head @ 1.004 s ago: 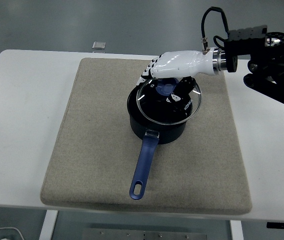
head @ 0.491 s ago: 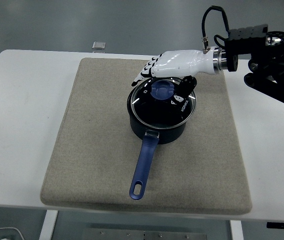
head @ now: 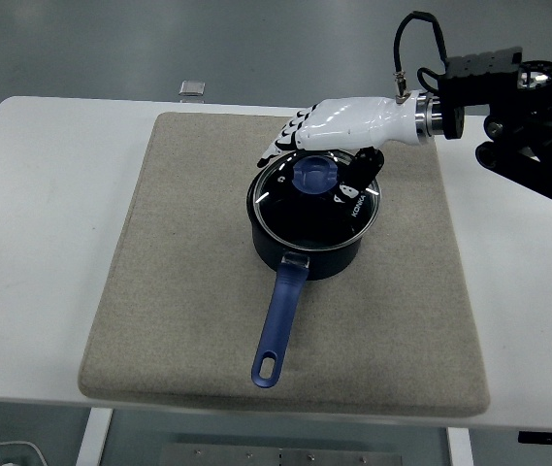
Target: Lift the pot lid and place it to the right of the pot.
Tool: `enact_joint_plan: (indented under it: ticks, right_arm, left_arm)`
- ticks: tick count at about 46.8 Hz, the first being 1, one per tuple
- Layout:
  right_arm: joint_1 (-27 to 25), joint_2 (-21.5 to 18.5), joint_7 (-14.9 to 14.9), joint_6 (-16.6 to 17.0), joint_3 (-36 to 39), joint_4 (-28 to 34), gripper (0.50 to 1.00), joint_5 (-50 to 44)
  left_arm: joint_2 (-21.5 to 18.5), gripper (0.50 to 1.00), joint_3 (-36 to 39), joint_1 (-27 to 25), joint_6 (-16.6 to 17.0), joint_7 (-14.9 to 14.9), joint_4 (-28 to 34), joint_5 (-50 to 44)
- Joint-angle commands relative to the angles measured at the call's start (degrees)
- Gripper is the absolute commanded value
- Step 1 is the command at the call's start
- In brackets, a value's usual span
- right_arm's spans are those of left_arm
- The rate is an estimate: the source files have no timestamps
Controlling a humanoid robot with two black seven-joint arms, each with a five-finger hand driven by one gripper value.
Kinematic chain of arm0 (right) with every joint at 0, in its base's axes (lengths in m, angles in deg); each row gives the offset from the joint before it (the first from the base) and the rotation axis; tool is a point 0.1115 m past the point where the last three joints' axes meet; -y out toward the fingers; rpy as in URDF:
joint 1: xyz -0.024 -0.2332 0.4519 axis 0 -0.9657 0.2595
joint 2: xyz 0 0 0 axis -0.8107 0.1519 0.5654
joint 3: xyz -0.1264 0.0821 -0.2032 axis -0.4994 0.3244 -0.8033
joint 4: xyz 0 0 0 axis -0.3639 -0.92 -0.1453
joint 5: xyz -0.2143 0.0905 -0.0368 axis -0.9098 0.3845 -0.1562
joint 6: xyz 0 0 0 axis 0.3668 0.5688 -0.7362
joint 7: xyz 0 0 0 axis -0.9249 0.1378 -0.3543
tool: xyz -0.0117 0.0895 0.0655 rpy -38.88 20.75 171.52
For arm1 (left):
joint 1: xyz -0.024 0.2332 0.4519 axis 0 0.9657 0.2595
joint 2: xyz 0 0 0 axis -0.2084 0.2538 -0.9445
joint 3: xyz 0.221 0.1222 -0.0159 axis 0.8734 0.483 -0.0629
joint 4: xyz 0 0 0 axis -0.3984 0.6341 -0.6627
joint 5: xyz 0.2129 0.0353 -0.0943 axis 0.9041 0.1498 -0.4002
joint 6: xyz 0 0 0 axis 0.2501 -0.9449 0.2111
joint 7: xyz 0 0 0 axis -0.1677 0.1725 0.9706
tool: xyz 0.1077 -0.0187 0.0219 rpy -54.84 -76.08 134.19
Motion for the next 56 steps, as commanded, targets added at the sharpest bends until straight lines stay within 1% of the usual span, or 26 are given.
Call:
enact_joint_plan:
  ticks: [1,37,45,48,56]
  right_arm:
    - [0.0,0.0,0.0,0.1,-0.1,0.1,0.893,0.0]
    - [-0.1,-0.1,0.0,-0.7,-0.3,0.7,0.889,-0.7]
    - [-0.1,-0.1,0.0,-0.7,-0.3,0.7,0.866,-0.5]
    - [-0.1,-0.1,0.0,-0.7,-0.3,0.7,0.836,-0.4]
    - [-0.2,-0.2,0.0,-0.7,-0.3,0.7,0.834,-0.4]
  left_arm:
    - [0.0,1.0,0.0,0.0,0.0,0.0,0.0,0.0]
    - [0.0,1.0,0.0,0.0,0.0,0.0,0.0,0.0]
    - [0.0,1.0,0.0,0.0,0.0,0.0,0.0,0.0]
    - [0.0,1.0,0.0,0.0,0.0,0.0,0.0,0.0]
    - [0.0,1.0,0.0,0.0,0.0,0.0,0.0,0.0]
